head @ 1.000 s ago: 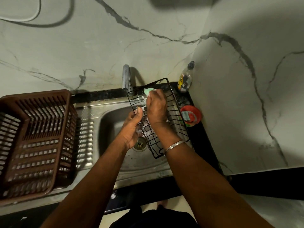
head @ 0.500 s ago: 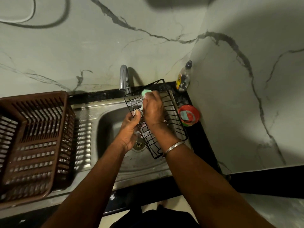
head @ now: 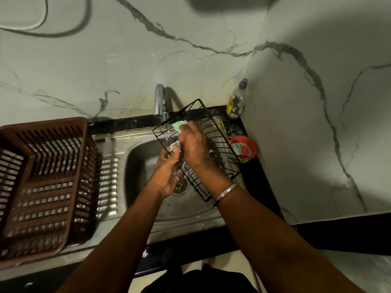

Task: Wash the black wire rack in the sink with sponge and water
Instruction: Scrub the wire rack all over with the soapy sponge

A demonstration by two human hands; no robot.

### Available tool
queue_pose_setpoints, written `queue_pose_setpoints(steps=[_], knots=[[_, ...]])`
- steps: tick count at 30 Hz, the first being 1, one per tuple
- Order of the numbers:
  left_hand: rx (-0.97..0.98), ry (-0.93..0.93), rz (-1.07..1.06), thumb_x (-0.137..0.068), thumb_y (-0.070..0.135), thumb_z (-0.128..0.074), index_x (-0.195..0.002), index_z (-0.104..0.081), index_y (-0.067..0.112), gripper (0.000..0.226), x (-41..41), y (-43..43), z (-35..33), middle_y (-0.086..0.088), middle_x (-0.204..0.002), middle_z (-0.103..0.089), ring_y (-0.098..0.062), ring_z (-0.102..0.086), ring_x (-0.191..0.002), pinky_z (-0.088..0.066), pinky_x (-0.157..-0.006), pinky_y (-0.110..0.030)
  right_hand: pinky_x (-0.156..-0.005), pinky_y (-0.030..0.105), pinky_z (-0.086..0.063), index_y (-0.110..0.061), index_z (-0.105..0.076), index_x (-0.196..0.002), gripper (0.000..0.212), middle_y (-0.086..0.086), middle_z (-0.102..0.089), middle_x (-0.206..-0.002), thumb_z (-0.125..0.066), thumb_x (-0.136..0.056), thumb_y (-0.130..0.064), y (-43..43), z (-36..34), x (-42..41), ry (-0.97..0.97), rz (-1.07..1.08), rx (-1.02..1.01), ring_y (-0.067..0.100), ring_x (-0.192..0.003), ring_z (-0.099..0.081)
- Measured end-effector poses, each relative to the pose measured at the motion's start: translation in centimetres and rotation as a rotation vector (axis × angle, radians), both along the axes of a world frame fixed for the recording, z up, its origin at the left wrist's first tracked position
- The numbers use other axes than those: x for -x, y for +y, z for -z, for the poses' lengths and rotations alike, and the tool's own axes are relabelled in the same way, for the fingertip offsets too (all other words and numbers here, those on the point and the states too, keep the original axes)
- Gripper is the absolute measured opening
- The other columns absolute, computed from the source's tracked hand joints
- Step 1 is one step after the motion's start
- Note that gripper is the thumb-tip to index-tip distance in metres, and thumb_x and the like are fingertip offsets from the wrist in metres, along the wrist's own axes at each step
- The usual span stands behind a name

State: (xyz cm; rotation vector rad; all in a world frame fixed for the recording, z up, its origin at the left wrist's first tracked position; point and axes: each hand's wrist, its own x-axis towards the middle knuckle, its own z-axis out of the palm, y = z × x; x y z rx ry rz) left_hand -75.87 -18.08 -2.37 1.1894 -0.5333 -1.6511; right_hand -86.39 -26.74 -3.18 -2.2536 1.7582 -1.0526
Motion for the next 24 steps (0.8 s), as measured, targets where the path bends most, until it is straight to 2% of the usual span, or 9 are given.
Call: queue_pose_setpoints(steps=[3,6,9,11,14,17,19,21,24], knots=[[-0.009,0.041,-0.001,-0.079,0.059,-0.083,-0.137,-0.060,0.021,0.073,0.1,-0.1,0.4,-0.003,-0.112,-0.078,-0.021,-0.068,-0.096,-0.050,-0.075,-0.042,-0.073,0.039,-0.060,-0.002,-0.070,-0.111,0.018,0.017,-0.064,-0.115,-0.067,-0.093,-0.007,-0.1,-0.1,0.3,-0.124,0.119,-0.027,0.030,-0.097,-0.065],[-0.001,0.047,-0.013,-0.063,0.065,-0.094,-0.145,-0.055,0.016,0.103,0.1,-0.2,0.5,-0.004,-0.121,-0.075,-0.022,-0.069,-0.103,-0.052,-0.077,-0.043,-0.075,0.038,-0.060,-0.004,-0.069,-0.110,0.023,0.015,-0.062,-0.116,-0.075,-0.088,-0.005,0.5,0.1,-0.2,-0.021,-0.013,-0.011,0.028,-0.099,-0.064],[0.042,0.087,0.001,-0.055,0.062,-0.101,-0.141,-0.055,0.015,0.109,0.5,-0.2,0.3,-0.002,-0.116,-0.077,-0.020,-0.071,-0.103,-0.054,-0.083,-0.044,-0.073,0.040,-0.060,-0.004,-0.069,-0.114,0.022,0.015,-0.060,-0.115,-0.068,-0.092,-0.006,0.4,-0.7,0.0,-0.185,0.095,-0.012,0.030,-0.099,-0.062],[0.085,0.134,0.020,-0.059,0.053,-0.102,-0.149,-0.049,0.011,0.113,0.8,-0.2,0.0,-0.008,-0.130,-0.074,-0.026,-0.072,-0.116,-0.056,-0.095,-0.052,-0.074,0.039,-0.059,-0.003,-0.068,-0.120,0.030,0.018,-0.060,-0.118,-0.068,-0.090,-0.007,0.6,-1.0,-0.3,-0.145,0.063,0.013,0.032,-0.101,-0.062],[0.095,0.207,0.007,-0.059,0.044,-0.104,-0.158,-0.039,0.009,0.124,1.1,-0.1,-0.4,-0.018,-0.149,-0.062,-0.036,-0.063,-0.135,-0.049,-0.105,-0.062,-0.080,0.035,-0.052,-0.009,-0.054,-0.145,0.052,0.020,-0.055,-0.131,-0.063,-0.094,-0.018,1.2,-1.7,-0.9,-0.080,0.029,-0.088,0.033,-0.112,-0.057],[0.082,0.211,0.016,-0.056,0.042,-0.106,-0.158,-0.038,0.009,0.126,1.1,0.4,-0.5,-0.018,-0.145,-0.066,-0.033,-0.068,-0.126,-0.051,-0.103,-0.058,-0.079,0.031,-0.046,-0.011,-0.053,-0.149,0.054,0.019,-0.057,-0.134,-0.067,-0.096,-0.014,1.0,-1.8,-0.9,-0.090,0.040,-0.173,0.034,-0.114,-0.060],[0.042,0.215,0.012,-0.057,0.038,-0.106,-0.155,-0.040,0.013,0.121,1.0,1.1,-0.1,-0.011,-0.132,-0.073,-0.026,-0.073,-0.112,-0.061,-0.088,-0.044,-0.084,0.029,-0.050,-0.013,-0.056,-0.147,0.051,0.014,-0.059,-0.136,-0.069,-0.097,-0.012,0.9,-2.1,-0.9,-0.073,0.012,-0.236,0.031,-0.117,-0.062],[0.015,0.217,0.025,-0.062,0.036,-0.105,-0.157,-0.040,0.021,0.116,0.9,1.4,0.3,-0.009,-0.132,-0.073,-0.024,-0.070,-0.107,-0.060,-0.080,-0.036,-0.086,0.027,-0.046,-0.013,-0.058,-0.144,0.050,0.013,-0.059,-0.135,-0.072,-0.095,-0.011,0.8,-2.3,-0.7,-0.082,0.010,-0.285,0.029,-0.118,-0.061],[0.045,0.276,0.083,-0.077,0.055,-0.093,-0.161,-0.040,0.025,0.104,0.2,1.5,0.4,-0.017,-0.154,-0.056,-0.031,-0.057,-0.112,-0.049,-0.092,-0.047,-0.086,0.030,-0.051,-0.009,-0.061,-0.136,0.051,0.014,-0.059,-0.130,-0.078,-0.088,-0.006,1.1,-2.5,-0.3,-0.097,-0.068,-0.251,0.031,-0.114,-0.062]])
